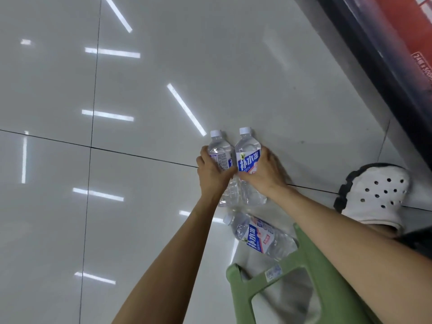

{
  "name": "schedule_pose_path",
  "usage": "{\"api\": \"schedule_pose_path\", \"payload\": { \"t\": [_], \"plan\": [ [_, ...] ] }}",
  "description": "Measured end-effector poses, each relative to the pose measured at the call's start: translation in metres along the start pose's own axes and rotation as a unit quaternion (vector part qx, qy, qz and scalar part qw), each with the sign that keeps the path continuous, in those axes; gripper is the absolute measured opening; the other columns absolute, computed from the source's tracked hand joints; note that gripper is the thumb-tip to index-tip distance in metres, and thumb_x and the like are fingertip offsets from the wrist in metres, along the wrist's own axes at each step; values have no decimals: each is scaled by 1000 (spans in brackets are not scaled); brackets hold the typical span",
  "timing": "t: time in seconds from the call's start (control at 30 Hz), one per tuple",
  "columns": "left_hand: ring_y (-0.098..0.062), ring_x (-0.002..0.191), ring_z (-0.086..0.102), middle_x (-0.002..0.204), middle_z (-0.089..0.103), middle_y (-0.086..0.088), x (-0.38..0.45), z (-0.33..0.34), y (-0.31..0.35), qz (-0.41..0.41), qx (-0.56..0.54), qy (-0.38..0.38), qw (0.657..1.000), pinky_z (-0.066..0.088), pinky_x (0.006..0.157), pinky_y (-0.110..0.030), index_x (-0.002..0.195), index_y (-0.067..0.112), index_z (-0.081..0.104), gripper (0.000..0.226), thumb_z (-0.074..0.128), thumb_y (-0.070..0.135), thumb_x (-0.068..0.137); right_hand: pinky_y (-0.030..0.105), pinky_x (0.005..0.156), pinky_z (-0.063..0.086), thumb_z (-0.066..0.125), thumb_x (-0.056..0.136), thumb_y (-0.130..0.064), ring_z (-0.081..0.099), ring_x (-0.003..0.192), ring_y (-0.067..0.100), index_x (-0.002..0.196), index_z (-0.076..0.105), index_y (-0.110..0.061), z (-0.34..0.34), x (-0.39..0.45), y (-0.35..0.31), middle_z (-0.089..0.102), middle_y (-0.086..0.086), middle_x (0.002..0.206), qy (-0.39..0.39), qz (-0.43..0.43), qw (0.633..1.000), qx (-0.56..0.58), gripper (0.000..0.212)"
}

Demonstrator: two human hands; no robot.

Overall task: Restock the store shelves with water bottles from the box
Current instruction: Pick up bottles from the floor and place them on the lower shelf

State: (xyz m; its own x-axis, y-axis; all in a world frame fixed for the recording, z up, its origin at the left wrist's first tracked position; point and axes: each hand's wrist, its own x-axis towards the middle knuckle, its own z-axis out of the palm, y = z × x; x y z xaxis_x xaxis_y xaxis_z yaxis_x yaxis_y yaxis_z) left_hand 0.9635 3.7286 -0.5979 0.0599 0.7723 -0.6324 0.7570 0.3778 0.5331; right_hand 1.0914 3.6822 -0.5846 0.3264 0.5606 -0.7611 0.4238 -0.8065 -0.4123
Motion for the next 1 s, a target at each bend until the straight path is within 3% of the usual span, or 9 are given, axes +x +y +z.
{"api": "schedule_pose_path", "payload": {
  "t": [0.27, 0.43, 0.57, 0.83, 0.93, 1.0],
  "plan": [
    [-29, 123, 44, 133, 40, -14, 4, -4, 0, 5, 13, -31, 999, 47, 102, -46, 143, 8, 28, 95, 86, 15, 67, 24, 77, 35, 88, 63, -34, 49, 119, 26, 130, 40, -9, -5, -3, 5, 50, 9, 129, 24, 51, 998, 17, 86],
    [-30, 121, 48, 134, 40, -14, -1, 5, 12, 3, 27, -36, 999, 50, 99, -48, 142, 11, 29, 97, 88, 17, 66, 22, 76, 37, 75, 78, -18, 57, 112, 26, 127, 47, -10, -14, -22, 27, 57, 9, 123, 74, 26, 997, -12, 57],
    [-29, 122, 48, 135, 41, -13, -10, 14, 21, 16, 43, -52, 998, 48, 101, -46, 144, 12, 29, 100, 90, 26, 65, 31, 90, 44, 78, 78, -30, 47, 124, 26, 141, 36, -8, -14, -29, 25, 45, 10, 135, 12, 37, 999, 4, 79],
    [-26, 120, 44, 127, 46, -12, -4, 10, 13, 63, 36, -87, 994, 49, 96, -46, 138, 9, 35, 92, 89, 13, 63, 31, 85, 43, 81, 72, -46, 49, 121, 27, 138, 33, -6, -9, -10, 29, 43, 10, 134, 25, 83, 990, 115, 91],
    [-25, 120, 44, 126, 48, -11, -3, 10, 13, 75, 42, -101, 991, 48, 95, -40, 137, 9, 36, 91, 89, 15, 64, 29, 75, 41, 79, 74, -46, 54, 115, 29, 137, 32, -5, -6, -4, 26, 46, 11, 132, 33, 104, 989, 100, 88],
    [-23, 119, 43, 127, 48, -10, -3, 10, 11, 77, 46, -99, 991, 47, 94, -35, 138, 9, 36, 91, 90, 15, 64, 31, 77, 44, 78, 76, -44, 55, 115, 31, 139, 30, -3, -7, -2, 26, 47, 13, 133, 22, 111, 990, 84, 89]
  ]
}}
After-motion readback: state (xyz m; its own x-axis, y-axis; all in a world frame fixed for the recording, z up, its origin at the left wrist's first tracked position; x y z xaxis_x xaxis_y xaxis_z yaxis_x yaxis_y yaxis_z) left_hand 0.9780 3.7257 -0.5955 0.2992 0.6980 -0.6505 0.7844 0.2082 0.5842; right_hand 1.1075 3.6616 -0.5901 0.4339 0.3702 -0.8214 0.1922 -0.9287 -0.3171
